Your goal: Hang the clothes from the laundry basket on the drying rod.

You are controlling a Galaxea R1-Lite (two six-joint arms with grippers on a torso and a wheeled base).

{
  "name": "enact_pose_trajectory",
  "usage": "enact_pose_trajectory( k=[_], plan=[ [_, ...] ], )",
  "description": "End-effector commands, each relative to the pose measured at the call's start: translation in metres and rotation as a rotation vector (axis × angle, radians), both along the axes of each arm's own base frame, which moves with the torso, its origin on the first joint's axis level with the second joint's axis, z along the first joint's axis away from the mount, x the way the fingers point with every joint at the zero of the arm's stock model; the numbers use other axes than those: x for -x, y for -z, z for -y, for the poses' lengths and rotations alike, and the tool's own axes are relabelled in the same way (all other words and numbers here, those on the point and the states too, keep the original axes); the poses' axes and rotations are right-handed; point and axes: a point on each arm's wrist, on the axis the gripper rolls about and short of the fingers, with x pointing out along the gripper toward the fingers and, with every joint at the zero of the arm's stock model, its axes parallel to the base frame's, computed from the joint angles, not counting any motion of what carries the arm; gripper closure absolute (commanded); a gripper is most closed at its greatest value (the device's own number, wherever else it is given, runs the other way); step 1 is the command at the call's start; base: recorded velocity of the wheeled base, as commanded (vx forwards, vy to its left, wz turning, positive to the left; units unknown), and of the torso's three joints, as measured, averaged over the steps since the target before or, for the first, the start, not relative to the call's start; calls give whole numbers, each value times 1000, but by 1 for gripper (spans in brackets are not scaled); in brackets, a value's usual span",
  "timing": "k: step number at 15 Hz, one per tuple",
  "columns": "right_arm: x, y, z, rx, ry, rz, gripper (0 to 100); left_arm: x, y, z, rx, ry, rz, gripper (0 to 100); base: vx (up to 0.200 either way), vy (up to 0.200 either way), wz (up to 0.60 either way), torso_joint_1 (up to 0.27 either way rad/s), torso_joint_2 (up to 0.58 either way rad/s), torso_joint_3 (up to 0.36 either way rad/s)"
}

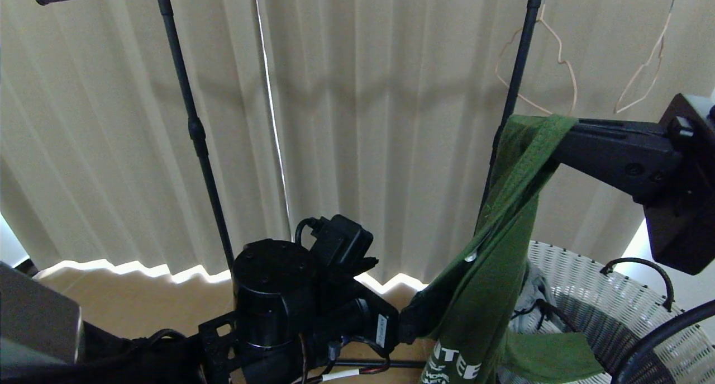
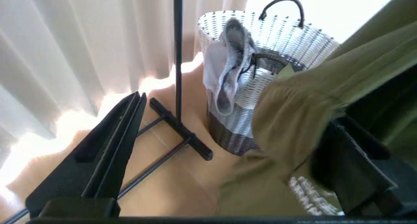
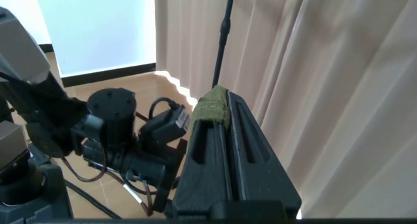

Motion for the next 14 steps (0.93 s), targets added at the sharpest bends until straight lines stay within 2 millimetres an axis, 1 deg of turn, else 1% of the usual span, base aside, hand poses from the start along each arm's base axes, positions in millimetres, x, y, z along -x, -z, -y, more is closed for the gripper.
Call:
enact_pose_trajectory(
  k=[1, 3, 4, 5, 8, 10, 11, 12, 13, 14],
  plan=[
    [2, -2, 2, -6, -1, 6, 100, -3, 4, 2, -6, -3, -6, 0, 0, 0, 0, 0, 0, 0],
    [2, -1, 2, -6, -1, 6, 100, -3, 2, 2, -10, 0, 8, 0, 0, 0, 0, 0, 0, 0],
    [2, -1, 2, -5, -1, 5, 100, -3, 1, 2, 0, 2, 17, 100, 0, 0, 0, 0, 0, 0],
    [2, -1, 2, -5, -1, 5, 100, -3, -1, 2, 14, 2, 31, 100, 0, 0, 0, 0, 0, 0],
    [4, -2, 4, -10, 2, 11, 100, 1, 2, -3, -9, 7, 90, 100, 0, 0, 0, 0, 0, 0],
    [6, -2, 10, -12, 16, 13, 100, 15, -3, -23, 3, -15, 204, 100, 0, 0, 0, 0, 0, 0],
    [4, 3, 14, -2, 40, 6, 100, 21, -8, -39, -16, -32, 245, 100, 0, 0, 0, 0, 0, 0],
    [2, 11, 20, 18, 76, -3, 100, 26, -21, -60, 6, -70, 278, 100, 0, 0, 0, 0, 0, 0],
    [1, 15, 22, 34, 86, -3, 100, 29, -29, -71, 19, -94, 293, 100, 0, 0, 0, 0, 0, 0],
    [1, 18, 25, 45, 103, -2, 100, 36, -43, -88, 35, -125, 312, 100, 0, 0, 0, 0, 0, 0]
  ],
)
